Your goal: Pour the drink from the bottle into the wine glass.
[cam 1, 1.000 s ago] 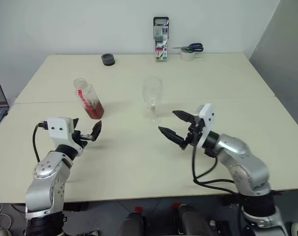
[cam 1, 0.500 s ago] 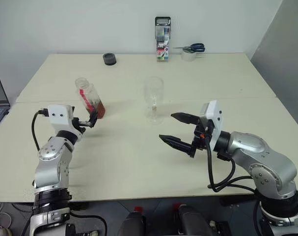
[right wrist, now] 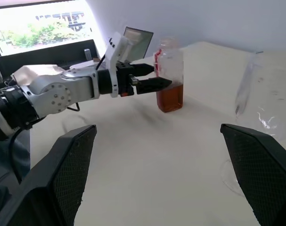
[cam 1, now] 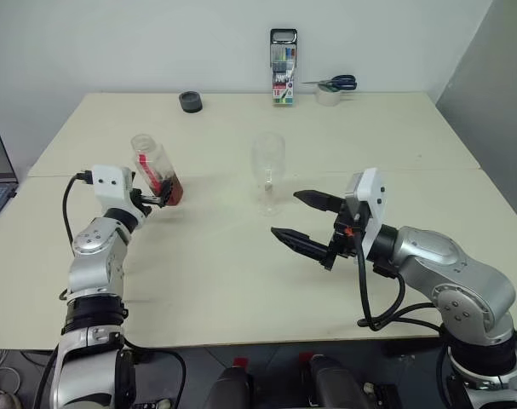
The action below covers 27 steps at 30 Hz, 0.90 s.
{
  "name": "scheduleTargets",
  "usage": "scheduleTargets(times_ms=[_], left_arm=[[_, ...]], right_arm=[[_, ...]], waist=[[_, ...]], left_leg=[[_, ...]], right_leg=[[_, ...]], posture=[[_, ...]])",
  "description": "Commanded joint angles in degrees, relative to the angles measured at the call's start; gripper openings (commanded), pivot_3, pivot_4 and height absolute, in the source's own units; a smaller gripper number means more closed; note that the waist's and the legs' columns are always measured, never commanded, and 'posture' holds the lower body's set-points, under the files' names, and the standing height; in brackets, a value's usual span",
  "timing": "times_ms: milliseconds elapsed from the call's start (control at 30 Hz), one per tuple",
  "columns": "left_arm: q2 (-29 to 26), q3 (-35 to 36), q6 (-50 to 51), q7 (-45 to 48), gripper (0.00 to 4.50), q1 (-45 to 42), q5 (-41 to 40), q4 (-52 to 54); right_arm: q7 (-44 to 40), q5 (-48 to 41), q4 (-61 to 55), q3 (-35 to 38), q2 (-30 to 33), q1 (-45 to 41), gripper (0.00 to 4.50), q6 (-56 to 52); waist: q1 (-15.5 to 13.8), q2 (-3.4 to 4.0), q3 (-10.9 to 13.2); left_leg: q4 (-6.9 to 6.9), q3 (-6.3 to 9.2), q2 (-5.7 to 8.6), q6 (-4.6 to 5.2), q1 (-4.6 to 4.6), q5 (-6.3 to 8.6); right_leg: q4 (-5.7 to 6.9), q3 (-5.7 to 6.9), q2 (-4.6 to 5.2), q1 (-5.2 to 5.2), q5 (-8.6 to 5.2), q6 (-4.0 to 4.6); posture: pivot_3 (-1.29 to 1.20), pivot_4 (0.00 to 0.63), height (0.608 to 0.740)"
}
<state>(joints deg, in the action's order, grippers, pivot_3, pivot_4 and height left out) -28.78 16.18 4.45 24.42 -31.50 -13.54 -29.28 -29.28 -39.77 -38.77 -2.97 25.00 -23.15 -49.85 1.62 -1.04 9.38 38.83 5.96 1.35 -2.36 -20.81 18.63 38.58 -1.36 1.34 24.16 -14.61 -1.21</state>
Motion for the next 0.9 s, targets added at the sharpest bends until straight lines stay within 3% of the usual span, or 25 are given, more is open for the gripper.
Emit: scheduleTargets(times_ms=[33,200,300,533,900], left_arm=[[-0.3,-0.4,-4.9,0.8,4.5,-4.1,1.2,-6.2],[-0.2,-1.1,-10.0,0.1,4.5,-8.9,2.8,-15.6],[-0.1,-1.0,-12.0,0.0,3.89,-10.8,2.9,-19.8],[0.2,-1.7,-14.5,0.9,1.77,-11.6,3.2,-22.6],[-1.8,-6.7,-12.2,2.0,1.68,-18.0,7.8,-17.6]], right_arm=[[-0.1,-1.8,-2.6,1.6,1.1,-0.6,4.49,0.4],[1.1,-2.3,-2.5,2.1,1.9,-0.1,4.49,0.3],[2.0,-2.6,-2.3,2.4,2.0,-0.1,4.5,0.4],[3.6,-2.5,-2.4,2.4,1.8,0.0,4.5,0.7],[5.6,4.2,1.1,1.3,0.8,0.3,4.5,6.5]], waist=[[0.0,0.0,0.0],[0.0,0.0,0.0],[0.0,0.0,0.0],[0.0,-0.01,0.0],[0.0,-0.1,0.1]], left_leg=[[0.01,0.05,0.0,0.0,-0.03,0.0],[0.01,0.16,0.0,0.0,-0.07,0.0],[0.01,0.17,0.01,0.0,-0.08,0.0],[0.01,0.19,0.01,0.0,-0.08,0.0],[0.04,0.23,0.06,0.02,-0.12,-0.01]], right_leg=[[-0.01,0.08,0.01,0.0,0.0,0.0],[-0.02,0.24,0.04,0.0,0.0,0.0],[-0.02,0.26,0.04,0.0,0.0,0.0],[0.0,0.27,0.05,-0.01,0.0,0.0],[0.03,0.34,0.04,0.0,0.0,0.0]], posture=[[0.0,0.15,0.74],[0.0,0.15,0.74],[0.0,0.15,0.74],[0.0,0.15,0.74],[0.0,0.15,0.74]])
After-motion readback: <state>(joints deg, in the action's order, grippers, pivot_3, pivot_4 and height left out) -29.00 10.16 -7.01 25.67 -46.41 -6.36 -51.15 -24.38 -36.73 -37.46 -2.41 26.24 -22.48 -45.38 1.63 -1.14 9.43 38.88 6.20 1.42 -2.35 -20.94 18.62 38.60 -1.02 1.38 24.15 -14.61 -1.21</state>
